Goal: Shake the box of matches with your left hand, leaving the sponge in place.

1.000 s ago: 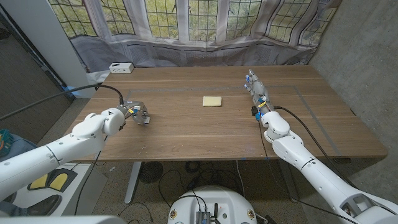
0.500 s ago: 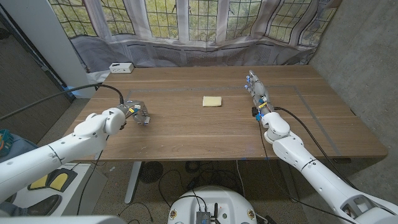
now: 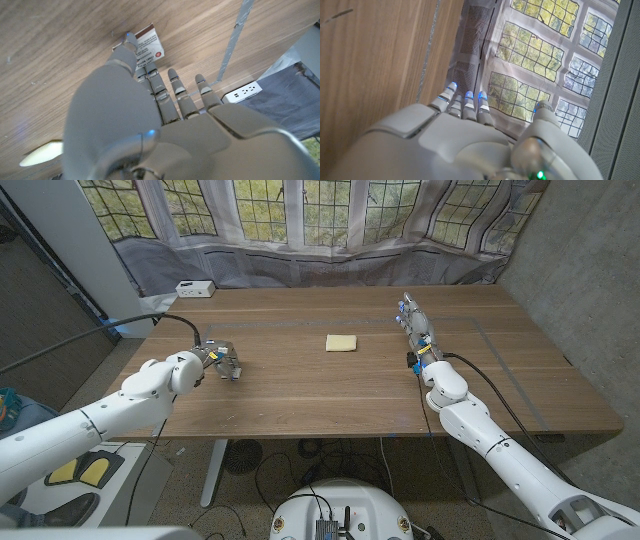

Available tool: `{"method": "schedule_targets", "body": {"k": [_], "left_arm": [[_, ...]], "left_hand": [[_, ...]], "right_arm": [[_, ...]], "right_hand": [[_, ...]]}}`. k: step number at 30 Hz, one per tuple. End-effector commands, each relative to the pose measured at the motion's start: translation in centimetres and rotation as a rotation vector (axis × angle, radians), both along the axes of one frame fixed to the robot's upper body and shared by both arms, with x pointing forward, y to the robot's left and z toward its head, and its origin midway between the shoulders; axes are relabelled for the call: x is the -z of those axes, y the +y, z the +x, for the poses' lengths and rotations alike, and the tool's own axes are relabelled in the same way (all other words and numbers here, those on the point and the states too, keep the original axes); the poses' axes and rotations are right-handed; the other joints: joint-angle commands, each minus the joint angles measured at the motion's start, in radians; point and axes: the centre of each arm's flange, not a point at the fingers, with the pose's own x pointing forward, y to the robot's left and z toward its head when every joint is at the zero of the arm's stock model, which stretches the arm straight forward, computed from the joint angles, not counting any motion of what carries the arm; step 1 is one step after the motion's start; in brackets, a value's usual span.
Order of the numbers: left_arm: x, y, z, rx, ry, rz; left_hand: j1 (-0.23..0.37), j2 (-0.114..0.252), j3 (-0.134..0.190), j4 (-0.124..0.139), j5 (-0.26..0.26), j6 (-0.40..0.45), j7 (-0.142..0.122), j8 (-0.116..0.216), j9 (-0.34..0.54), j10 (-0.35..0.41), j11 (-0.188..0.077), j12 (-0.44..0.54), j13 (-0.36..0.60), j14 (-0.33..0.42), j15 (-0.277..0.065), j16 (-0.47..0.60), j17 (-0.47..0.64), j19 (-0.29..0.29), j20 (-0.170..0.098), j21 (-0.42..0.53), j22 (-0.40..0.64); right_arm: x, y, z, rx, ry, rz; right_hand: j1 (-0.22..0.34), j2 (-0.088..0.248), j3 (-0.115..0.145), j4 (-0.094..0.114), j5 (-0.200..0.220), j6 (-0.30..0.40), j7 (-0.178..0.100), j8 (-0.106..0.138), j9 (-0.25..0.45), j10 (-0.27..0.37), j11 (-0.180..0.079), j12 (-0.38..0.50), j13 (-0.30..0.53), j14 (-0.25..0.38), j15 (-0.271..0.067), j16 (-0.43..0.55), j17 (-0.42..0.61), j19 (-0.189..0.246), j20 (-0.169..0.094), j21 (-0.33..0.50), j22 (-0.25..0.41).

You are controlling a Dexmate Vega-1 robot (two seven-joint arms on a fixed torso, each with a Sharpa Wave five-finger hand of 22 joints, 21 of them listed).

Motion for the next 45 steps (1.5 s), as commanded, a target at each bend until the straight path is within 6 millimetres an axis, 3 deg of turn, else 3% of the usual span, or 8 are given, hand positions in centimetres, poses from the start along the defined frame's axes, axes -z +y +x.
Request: {"method": "schedule_targets", "body": {"k": [1, 17, 28, 45], "left_arm": [[-1.1, -0.3, -0.3, -0.011, -0.018, 0.012], [-2.5, 0.5, -1.8, -0.039, -0.098, -0.015], [-2.9, 0.1, -2.2, -0.033, -0.121, -0.018], [-5.4, -1.1, -3.7, 0.017, -0.267, -0.087]], "left_hand": [[0.031, 0.050, -0.006, 0.003, 0.005, 0.072, 0.012, 0.009, 0.006, 0.076, -0.036, 0.018, 0.021, 0.012, -0.075, -0.005, 0.003, 0.011, -0.002, 0.003, 0.002], [0.032, 0.052, -0.014, 0.004, 0.005, 0.077, 0.012, 0.007, 0.008, 0.076, -0.037, 0.015, 0.028, 0.021, -0.068, -0.005, 0.003, 0.017, -0.002, 0.000, 0.002], [0.032, 0.054, -0.021, 0.004, 0.005, 0.077, 0.015, 0.004, 0.009, 0.076, -0.035, 0.009, 0.031, 0.027, -0.067, -0.006, 0.003, 0.023, -0.002, -0.002, 0.002], [0.030, 0.054, -0.030, 0.006, 0.004, 0.077, 0.014, 0.000, 0.010, 0.076, -0.036, 0.002, 0.035, 0.033, -0.060, -0.008, 0.002, 0.028, -0.001, -0.005, 0.002]], "right_arm": [[0.1, -0.3, -0.1, 0.002, -0.009, 0.009], [0.3, -0.5, -0.8, 0.004, -0.017, 0.009], [0.3, -0.6, -1.0, 0.002, -0.020, 0.009], [0.4, -1.1, -1.2, 0.006, -0.030, 0.015]], "right_hand": [[-0.004, 0.002, -0.004, -0.002, -0.002, 0.004, -0.005, 0.001, 0.004, 0.004, -0.001, -0.001, 0.004, -0.001, 0.010, 0.007, 0.006, 0.001, 0.003, -0.001, 0.004], [-0.005, 0.002, -0.004, -0.003, -0.002, 0.004, -0.004, 0.000, 0.004, 0.005, 0.000, -0.001, 0.005, -0.001, 0.011, 0.008, 0.007, 0.001, 0.004, 0.000, 0.005], [-0.004, 0.002, -0.004, -0.003, -0.002, 0.004, -0.004, 0.000, 0.004, 0.005, -0.001, -0.001, 0.005, -0.002, 0.010, 0.007, 0.007, 0.000, 0.004, 0.000, 0.005], [-0.005, 0.002, -0.005, -0.003, -0.002, 0.004, -0.004, 0.000, 0.004, 0.005, 0.000, -0.001, 0.006, -0.001, 0.011, 0.008, 0.007, 0.000, 0.005, 0.001, 0.005]]}}
